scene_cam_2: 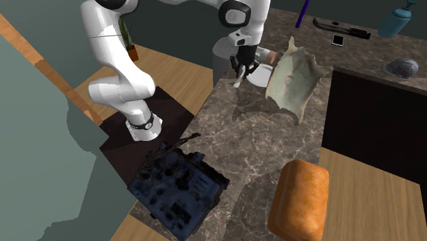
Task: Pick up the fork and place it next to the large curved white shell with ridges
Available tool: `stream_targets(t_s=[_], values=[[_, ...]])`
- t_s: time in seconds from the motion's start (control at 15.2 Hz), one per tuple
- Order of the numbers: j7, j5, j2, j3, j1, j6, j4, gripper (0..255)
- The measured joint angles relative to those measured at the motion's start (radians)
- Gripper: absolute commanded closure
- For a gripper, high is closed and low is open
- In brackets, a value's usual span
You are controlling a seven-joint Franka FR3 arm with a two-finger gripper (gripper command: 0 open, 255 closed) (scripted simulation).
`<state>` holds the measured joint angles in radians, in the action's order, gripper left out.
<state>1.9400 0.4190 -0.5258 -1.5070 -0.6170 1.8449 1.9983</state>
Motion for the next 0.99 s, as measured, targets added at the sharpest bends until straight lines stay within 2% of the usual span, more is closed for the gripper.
stream_targets(t_s=[0.46,0.99], values=[[-0.011,0.033,-0.014,-0.071,-0.040,0.085,0.061,255],[-0.030,0.079,-0.038,-0.174,-0.113,0.172,0.107,255]])
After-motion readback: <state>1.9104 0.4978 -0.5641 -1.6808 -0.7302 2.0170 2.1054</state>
